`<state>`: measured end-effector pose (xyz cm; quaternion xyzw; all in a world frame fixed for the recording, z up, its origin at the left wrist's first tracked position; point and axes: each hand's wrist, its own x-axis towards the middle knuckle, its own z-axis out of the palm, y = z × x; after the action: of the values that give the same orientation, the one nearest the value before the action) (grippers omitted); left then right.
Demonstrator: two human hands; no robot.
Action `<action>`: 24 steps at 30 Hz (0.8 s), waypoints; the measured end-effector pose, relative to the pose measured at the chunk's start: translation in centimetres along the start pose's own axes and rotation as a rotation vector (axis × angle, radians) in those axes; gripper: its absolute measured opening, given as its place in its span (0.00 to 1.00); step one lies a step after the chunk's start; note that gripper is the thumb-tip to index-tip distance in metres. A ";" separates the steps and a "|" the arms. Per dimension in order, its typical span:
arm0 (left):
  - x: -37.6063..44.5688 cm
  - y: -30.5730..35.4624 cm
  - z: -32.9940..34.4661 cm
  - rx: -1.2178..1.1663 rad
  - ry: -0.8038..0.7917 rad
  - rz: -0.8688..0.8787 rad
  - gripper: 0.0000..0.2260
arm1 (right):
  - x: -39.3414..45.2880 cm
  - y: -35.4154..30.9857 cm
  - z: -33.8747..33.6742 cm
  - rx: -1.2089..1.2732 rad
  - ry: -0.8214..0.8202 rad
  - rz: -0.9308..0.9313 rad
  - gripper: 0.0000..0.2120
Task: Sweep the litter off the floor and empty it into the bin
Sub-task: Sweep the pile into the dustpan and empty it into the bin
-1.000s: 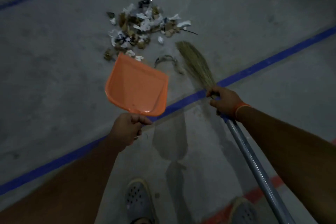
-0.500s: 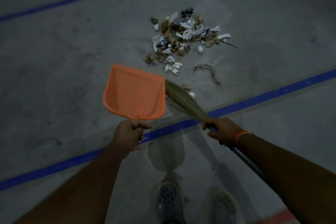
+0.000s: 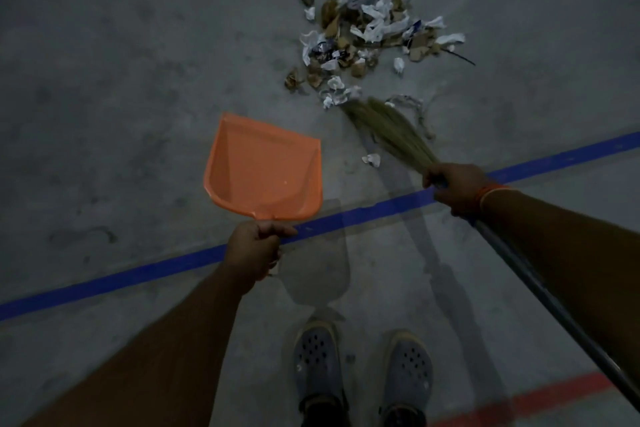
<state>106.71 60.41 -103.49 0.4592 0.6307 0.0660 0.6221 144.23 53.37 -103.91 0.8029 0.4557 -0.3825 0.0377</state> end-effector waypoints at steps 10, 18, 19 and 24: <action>-1.3 3.2 0.1 0.027 -0.044 0.038 0.18 | -6.9 4.0 -0.5 0.018 -0.047 -0.038 0.09; -0.6 3.8 0.4 0.024 -0.089 0.036 0.17 | -6.2 5.7 1.3 -0.041 -0.123 0.105 0.08; -0.4 3.8 0.4 0.030 -0.091 0.036 0.16 | -5.8 5.4 1.0 -0.006 -0.079 0.119 0.08; 1.0 4.0 -0.1 0.080 -0.108 0.025 0.17 | -4.5 3.8 -1.4 0.173 0.081 0.139 0.08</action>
<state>108.86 63.39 -101.55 0.4944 0.5928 0.0235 0.6353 146.61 48.54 -101.10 0.8476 0.3655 -0.3839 -0.0236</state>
